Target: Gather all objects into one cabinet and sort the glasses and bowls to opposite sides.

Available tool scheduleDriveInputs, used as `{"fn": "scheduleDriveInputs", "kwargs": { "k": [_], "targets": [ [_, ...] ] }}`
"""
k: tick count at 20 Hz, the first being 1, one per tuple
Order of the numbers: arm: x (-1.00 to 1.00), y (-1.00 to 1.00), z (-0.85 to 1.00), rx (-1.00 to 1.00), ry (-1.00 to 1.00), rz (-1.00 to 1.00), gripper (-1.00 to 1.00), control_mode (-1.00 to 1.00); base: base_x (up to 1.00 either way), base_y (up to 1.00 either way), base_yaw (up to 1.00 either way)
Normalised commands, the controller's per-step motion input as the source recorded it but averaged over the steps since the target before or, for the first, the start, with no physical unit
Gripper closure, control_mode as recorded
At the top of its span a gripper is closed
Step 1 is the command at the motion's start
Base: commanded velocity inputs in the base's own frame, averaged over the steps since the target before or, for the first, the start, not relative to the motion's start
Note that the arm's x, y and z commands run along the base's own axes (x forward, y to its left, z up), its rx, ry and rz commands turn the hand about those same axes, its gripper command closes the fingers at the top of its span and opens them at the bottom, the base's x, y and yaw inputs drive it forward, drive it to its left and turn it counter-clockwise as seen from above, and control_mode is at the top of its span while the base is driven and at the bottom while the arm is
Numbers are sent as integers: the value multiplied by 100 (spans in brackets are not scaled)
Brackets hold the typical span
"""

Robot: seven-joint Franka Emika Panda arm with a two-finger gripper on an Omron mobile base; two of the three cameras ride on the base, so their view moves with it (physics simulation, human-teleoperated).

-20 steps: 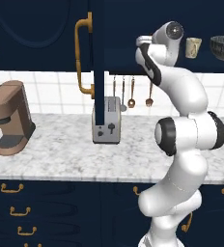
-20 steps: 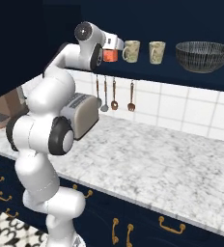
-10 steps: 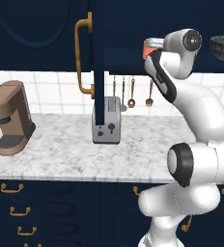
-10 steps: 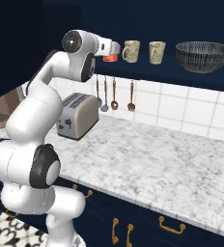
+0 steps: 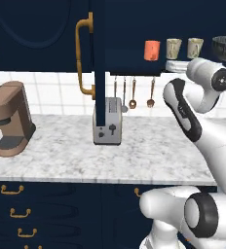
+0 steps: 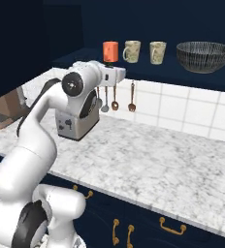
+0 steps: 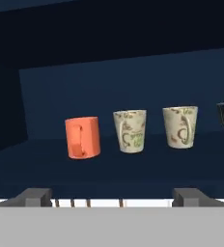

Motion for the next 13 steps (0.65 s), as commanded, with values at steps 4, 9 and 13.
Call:
{"fn": "scheduleDriveInputs", "kwargs": {
  "k": [4,9,13],
  "targets": [
    [-100,-9,-100,-27,13,2,-100,-100,0,0,0],
    [-20,0,-23,-5,-1,0,-100,-100,0,0,0],
    [0,-1,0,0,0,0,-100,-100,0,0,0]
  ]
}}
